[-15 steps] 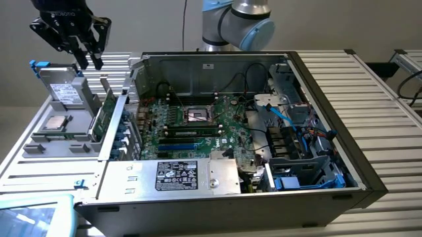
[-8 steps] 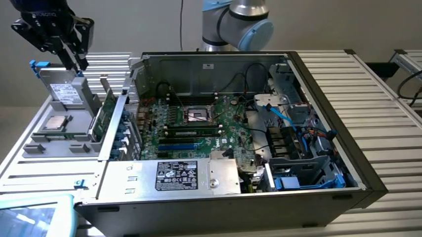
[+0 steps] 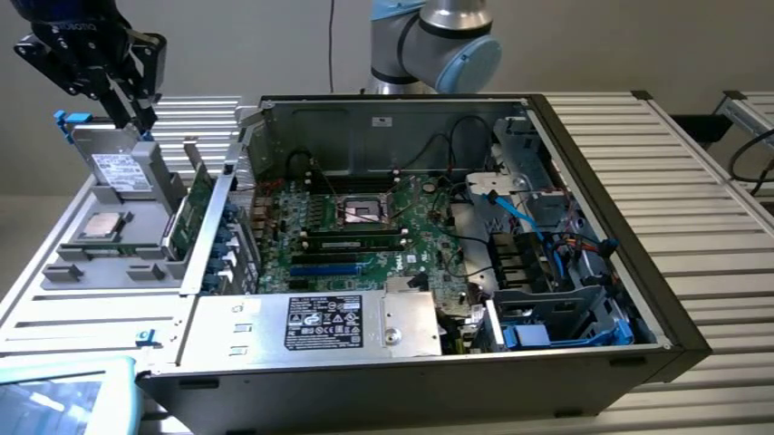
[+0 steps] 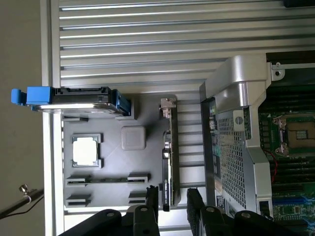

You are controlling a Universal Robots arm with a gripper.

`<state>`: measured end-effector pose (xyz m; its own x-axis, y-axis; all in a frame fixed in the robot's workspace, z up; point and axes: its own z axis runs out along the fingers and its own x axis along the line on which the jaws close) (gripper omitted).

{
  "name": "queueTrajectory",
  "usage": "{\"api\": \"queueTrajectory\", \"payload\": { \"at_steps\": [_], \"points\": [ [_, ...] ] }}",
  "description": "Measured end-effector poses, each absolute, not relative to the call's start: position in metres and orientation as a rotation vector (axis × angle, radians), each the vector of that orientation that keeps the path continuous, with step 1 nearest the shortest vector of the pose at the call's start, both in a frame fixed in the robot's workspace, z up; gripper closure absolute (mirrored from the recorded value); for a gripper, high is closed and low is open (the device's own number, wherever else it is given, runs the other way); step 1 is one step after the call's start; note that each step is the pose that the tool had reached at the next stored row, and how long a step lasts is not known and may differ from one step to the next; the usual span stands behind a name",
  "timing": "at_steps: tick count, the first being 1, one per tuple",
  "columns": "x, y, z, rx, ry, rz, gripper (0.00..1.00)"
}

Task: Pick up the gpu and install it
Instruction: 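Pick up the gpu and move the gpu toward the slot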

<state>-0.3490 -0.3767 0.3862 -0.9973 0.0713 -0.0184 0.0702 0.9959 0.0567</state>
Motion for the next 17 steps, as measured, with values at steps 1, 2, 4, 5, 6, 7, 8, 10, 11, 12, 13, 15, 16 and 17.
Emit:
{"api": "queueTrajectory", "payload": {
  "at_steps": [1,2,4,5,6,7,8,10,11,12,13,15,16,17],
  "points": [
    [-0.349,-0.377,0.386,0.111,3.118,0.087,0.62],
    [-0.349,-0.377,0.386,0.111,3.118,0.087,0.62],
    [-0.349,-0.377,0.386,0.111,3.118,0.087,0.62],
    [-0.349,-0.377,0.386,0.111,3.118,0.087,0.62],
    [-0.349,-0.377,0.386,0.111,3.118,0.087,0.62],
    [-0.349,-0.377,0.386,0.111,3.118,0.087,0.62],
    [-0.349,-0.377,0.386,0.111,3.118,0.087,0.62],
    [-0.349,-0.377,0.385,0.110,3.118,0.087,0.62],
    [-0.349,-0.377,0.384,0.110,3.118,0.087,0.62],
    [-0.349,-0.377,0.382,0.110,3.118,0.088,0.62],
    [-0.349,-0.377,0.380,0.111,3.118,0.088,0.62],
    [-0.349,-0.377,0.376,0.111,3.118,0.090,0.62],
    [-0.349,-0.377,0.375,0.111,3.118,0.090,0.62],
    [-0.349,-0.377,0.373,0.111,3.119,0.091,0.62]
  ]
}}
